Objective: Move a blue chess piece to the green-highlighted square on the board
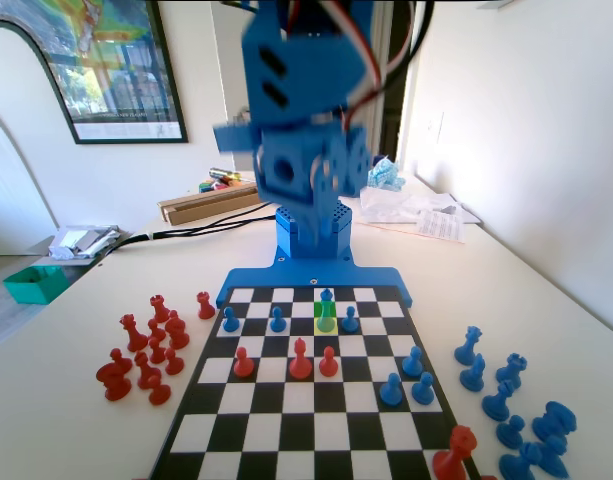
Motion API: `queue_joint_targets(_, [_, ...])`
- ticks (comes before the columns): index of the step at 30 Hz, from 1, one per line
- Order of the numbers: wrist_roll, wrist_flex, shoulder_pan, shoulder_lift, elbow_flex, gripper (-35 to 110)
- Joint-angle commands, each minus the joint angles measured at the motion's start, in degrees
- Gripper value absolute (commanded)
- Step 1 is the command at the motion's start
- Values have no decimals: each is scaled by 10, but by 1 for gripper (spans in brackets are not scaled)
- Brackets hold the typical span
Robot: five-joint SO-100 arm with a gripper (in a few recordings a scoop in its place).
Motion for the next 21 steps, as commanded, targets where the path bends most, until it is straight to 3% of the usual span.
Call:
queue_joint_targets(1, [10,-57,-5,1,33,13])
queue_joint_targets(21, [53,-234,-47,-44,149,13])
